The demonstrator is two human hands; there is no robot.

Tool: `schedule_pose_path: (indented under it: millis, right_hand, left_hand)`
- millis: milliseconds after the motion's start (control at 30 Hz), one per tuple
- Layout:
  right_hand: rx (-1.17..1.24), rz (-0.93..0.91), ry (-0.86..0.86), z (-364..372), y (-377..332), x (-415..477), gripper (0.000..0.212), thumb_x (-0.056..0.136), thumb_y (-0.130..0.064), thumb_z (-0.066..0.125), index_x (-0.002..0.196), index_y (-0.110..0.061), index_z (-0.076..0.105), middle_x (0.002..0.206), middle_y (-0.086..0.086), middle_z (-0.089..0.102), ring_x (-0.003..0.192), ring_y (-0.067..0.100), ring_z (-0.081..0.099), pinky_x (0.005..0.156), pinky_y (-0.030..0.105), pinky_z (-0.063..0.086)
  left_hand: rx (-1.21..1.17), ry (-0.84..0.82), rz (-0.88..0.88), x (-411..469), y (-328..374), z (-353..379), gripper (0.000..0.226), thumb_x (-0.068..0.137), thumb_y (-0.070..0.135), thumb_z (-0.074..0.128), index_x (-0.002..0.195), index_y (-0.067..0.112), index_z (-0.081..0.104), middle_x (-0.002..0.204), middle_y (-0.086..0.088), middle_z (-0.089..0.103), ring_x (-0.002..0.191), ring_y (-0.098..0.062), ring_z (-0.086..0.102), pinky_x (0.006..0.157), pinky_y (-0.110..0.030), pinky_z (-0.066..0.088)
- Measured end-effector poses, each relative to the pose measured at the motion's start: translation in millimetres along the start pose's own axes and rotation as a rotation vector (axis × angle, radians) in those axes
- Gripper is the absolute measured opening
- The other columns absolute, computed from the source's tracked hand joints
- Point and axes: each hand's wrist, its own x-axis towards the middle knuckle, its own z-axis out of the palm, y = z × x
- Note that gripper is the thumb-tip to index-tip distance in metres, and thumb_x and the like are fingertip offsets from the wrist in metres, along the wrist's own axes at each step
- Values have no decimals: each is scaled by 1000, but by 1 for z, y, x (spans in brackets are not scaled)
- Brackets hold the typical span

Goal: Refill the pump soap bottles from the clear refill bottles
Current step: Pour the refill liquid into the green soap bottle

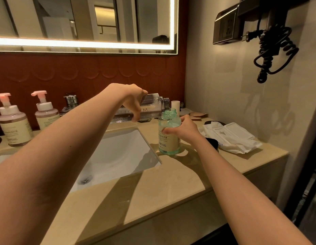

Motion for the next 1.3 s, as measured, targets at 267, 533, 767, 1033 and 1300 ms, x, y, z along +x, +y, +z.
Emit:
schedule_pose_path:
  millis: [267, 533, 767, 1033, 1300]
  right_hand:
    - [3, 5, -3, 0, 0, 0, 69, 70, -26, 81, 123, -14, 38, 131, 5, 51, 122, 25, 48, 96, 42, 46]
    - [6, 1, -4, 0, 1, 1, 68, 69, -26, 81, 120, -15, 38, 129, 5, 51, 120, 24, 49, 96, 42, 46]
    - [6, 3, -1, 0, 1, 2, 67, 69, -25, 81, 119, -15, 38, 129, 5, 51, 120, 25, 49, 94, 41, 46]
    - [-1, 7, 1, 0, 1, 2, 70, 69, -26, 81, 123, -15, 37, 131, 5, 50, 122, 25, 48, 94, 41, 45]
    - [-4, 8, 4, 0, 1, 2, 69, 70, -26, 81, 122, -15, 38, 131, 6, 50, 122, 26, 48, 94, 41, 46]
  left_hand:
    - [-2, -1, 3, 0, 0, -1, 66, 57, 31, 84, 112, 19, 48, 88, 3, 52, 84, -19, 53, 67, -28, 46]
    - [11, -1, 14, 3, -1, -1, 71, 57, 34, 85, 115, 18, 49, 96, 0, 56, 87, -20, 54, 72, -30, 50]
    - [19, 5, 4, 2, -2, 0, 69, 56, 34, 84, 114, 18, 49, 89, 2, 53, 82, -17, 53, 64, -27, 46]
    - [18, 8, 7, 3, -2, -1, 71, 57, 34, 84, 116, 18, 49, 92, 1, 54, 84, -18, 53, 65, -26, 45]
    - [35, 5, 15, 4, -2, -1, 69, 56, 34, 85, 113, 18, 49, 94, -1, 56, 85, -19, 54, 70, -29, 49]
